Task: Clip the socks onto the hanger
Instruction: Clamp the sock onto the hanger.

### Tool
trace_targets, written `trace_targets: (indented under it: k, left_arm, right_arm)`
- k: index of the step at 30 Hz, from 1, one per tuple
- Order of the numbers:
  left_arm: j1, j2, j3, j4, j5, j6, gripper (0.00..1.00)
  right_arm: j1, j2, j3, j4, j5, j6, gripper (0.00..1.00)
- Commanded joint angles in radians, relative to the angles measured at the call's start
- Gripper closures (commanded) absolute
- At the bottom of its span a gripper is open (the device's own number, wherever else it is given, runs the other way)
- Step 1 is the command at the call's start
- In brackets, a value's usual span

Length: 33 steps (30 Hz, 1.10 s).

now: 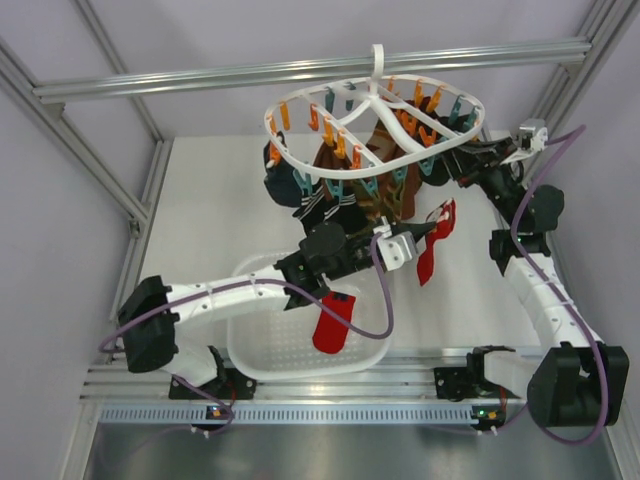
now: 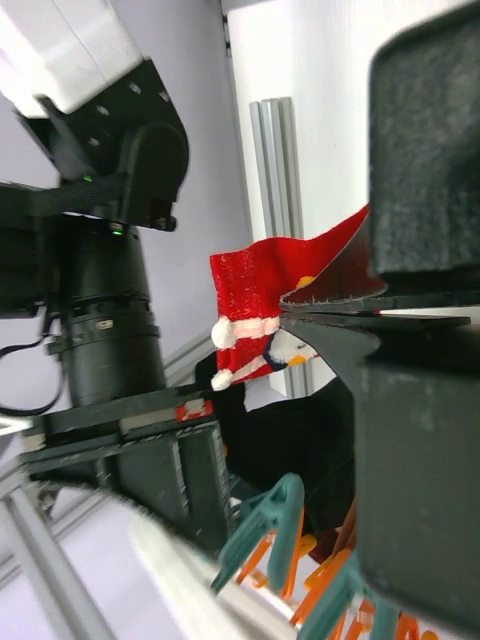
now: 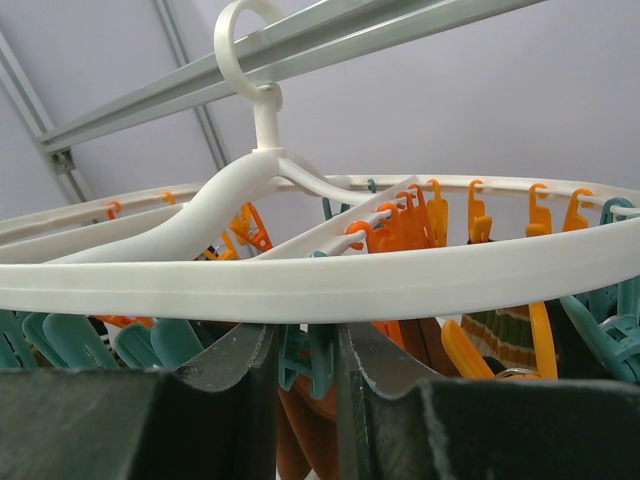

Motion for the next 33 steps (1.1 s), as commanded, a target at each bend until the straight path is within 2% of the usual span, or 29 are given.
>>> trace_targets:
  k: [1, 5, 17, 33]
  left_arm:
    - [-0.001, 0.056, 0.043, 0.206, -0.046, 0.017, 1.00]
    - [0.005, 0.122, 0.035, 0.279, -0.079, 0.040, 1.00]
    - [0.053, 0.274, 0.048, 0.483, -0.208, 0.162, 1.00]
    - [0.106, 0.319, 0.064, 0.572, -0.258, 0.155, 1.00]
  right_arm:
    - [0.000, -0.012, 0.068, 0.004, 0.011, 0.033, 1.00]
    - [0.000, -0.012, 0.077, -0.013, 0.003, 0.039, 1.00]
    - [0.000, -0.028, 0.114, -0.203, 0.002, 0.001, 1.00]
    - [0.001, -0.018, 0.117, -0.234, 0.035, -0.029, 1.00]
